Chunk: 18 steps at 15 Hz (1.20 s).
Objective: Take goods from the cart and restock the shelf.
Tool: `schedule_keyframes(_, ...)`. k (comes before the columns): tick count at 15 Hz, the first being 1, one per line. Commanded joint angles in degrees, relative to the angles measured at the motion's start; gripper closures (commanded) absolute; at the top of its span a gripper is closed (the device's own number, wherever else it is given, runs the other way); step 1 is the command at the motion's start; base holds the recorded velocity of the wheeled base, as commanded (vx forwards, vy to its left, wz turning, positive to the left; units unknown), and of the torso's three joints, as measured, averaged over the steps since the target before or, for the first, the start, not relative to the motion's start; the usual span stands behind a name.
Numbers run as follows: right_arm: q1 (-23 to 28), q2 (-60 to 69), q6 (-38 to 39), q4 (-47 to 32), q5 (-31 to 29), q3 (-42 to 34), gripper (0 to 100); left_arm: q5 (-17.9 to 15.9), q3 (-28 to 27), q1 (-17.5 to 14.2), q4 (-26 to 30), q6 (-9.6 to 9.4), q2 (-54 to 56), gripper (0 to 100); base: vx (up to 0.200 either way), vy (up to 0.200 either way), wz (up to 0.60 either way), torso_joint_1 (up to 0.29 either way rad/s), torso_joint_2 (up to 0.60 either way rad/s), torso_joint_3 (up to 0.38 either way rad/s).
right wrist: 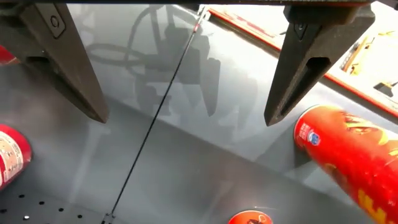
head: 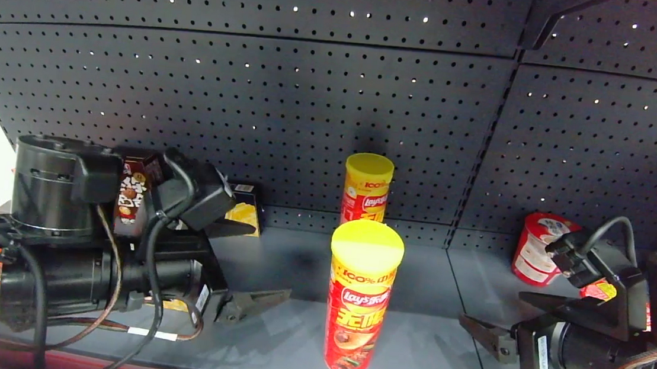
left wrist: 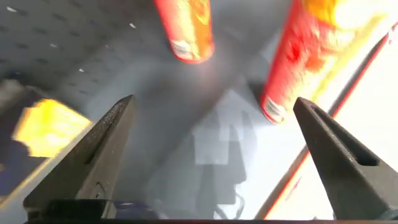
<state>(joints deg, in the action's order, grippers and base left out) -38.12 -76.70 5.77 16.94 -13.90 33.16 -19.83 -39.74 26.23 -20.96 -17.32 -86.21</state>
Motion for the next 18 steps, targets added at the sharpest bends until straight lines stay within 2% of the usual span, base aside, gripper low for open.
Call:
schedule_keyframes(1,0.77,-0.38,-0.05,0.02,0.36,0.06,0,0.06,1.86,0.84,0.21,-1.05,-2.56,0,0.000,0.000,0.00,0.000,0.00,0.000)
schedule_keyframes(3,1.73,-0.55,-0.05,0.02,1.50,-0.02,0,0.06,2.92,1.45,0.13,-2.01,-3.96,0,0.000,0.000,0.00,0.000,0.00,0.000)
schedule_keyframes(8,2.00,-0.55,-0.05,0.11,1.68,-0.20,0,0.59,-0.07,4.00,-0.31,-2.01,-8.53,0,0.000,0.000,0.00,0.000,0.00,0.000)
schedule_keyframes(12,2.08,-0.55,-0.05,0.11,1.94,-0.20,0,0.59,-2.53,4.53,-0.31,-1.93,-10.20,0,0.000,0.000,0.00,0.000,0.00,0.000)
schedule_keyframes(18,2.08,-0.90,-0.05,0.11,2.21,-0.20,0,0.67,-3.50,5.58,-0.31,-1.93,-11.52,0,0.000,0.000,0.00,0.000,0.00,0.000)
